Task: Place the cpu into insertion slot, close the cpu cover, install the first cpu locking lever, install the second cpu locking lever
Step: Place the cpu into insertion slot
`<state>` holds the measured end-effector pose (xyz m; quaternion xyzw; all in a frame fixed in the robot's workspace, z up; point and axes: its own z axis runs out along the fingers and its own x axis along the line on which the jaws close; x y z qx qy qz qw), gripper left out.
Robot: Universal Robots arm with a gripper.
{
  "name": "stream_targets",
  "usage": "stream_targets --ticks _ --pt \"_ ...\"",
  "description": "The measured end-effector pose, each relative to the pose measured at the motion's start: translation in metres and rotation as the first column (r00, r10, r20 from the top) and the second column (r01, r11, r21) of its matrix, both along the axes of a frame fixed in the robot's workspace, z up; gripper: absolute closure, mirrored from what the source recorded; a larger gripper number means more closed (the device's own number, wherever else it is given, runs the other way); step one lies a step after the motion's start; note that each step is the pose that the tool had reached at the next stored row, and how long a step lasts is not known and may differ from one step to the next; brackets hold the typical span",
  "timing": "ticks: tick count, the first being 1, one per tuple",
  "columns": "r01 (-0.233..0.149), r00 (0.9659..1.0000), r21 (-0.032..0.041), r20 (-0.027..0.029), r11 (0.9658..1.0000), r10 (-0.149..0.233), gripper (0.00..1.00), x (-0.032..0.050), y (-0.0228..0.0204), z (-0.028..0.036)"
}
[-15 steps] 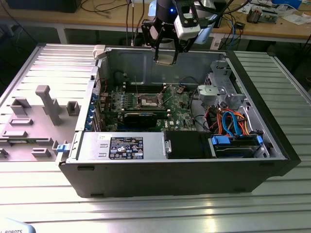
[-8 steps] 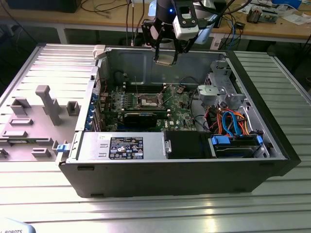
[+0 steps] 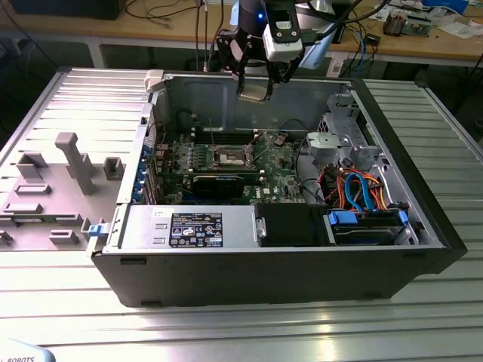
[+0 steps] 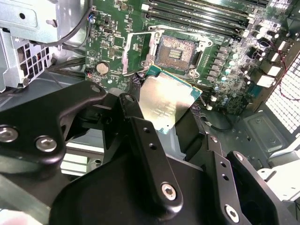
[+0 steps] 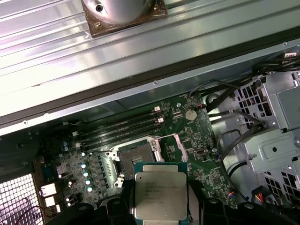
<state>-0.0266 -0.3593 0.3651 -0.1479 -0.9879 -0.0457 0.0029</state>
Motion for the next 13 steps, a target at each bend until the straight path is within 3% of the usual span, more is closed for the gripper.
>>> stream_targets --ticks 13 --pt "0.011 0.9999 0.0 0.0 0.9999 -0.011 0.46 0.0 0.0 0.0"
